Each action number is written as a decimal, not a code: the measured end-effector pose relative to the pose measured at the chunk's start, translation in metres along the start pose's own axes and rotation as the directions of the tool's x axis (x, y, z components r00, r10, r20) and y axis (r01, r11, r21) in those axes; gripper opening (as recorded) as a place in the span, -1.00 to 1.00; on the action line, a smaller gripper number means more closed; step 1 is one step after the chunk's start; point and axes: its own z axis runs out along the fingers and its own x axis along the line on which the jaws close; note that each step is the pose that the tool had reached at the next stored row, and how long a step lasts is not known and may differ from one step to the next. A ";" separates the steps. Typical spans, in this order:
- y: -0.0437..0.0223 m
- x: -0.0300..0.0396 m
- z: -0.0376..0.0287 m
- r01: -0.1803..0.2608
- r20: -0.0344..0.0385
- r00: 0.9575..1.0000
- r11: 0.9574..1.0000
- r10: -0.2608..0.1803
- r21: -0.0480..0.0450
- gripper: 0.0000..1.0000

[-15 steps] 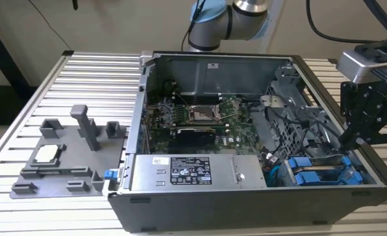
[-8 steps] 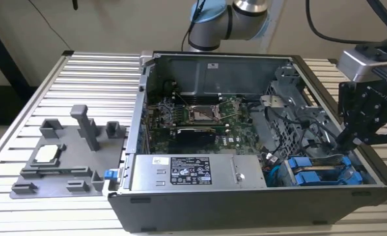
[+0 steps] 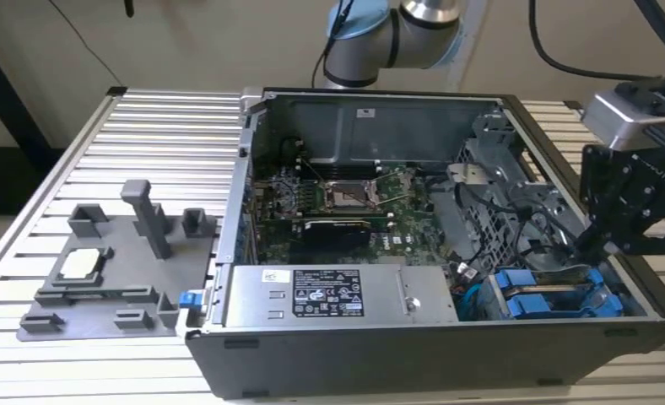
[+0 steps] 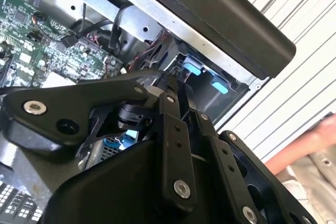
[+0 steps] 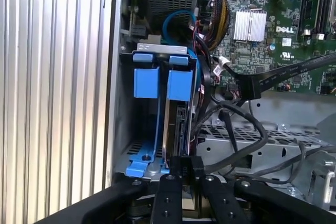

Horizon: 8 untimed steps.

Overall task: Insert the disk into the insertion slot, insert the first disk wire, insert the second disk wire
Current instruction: 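Insert the first disk wire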

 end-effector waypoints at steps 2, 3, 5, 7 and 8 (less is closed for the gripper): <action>0.0006 0.0025 0.0006 -0.001 0.012 1.000 1.000 0.001 0.001 -0.62; 0.0008 0.0040 0.0010 -0.001 0.016 1.000 1.000 0.001 0.001 -0.62; 0.0011 0.0063 0.0021 -0.001 0.018 1.000 1.000 0.001 -0.002 -0.62; 0.0014 0.0080 0.0033 -0.001 0.020 1.000 1.000 0.001 -0.006 -0.62; 0.0016 0.0091 0.0038 -0.001 0.021 1.000 1.000 0.001 -0.008 -0.62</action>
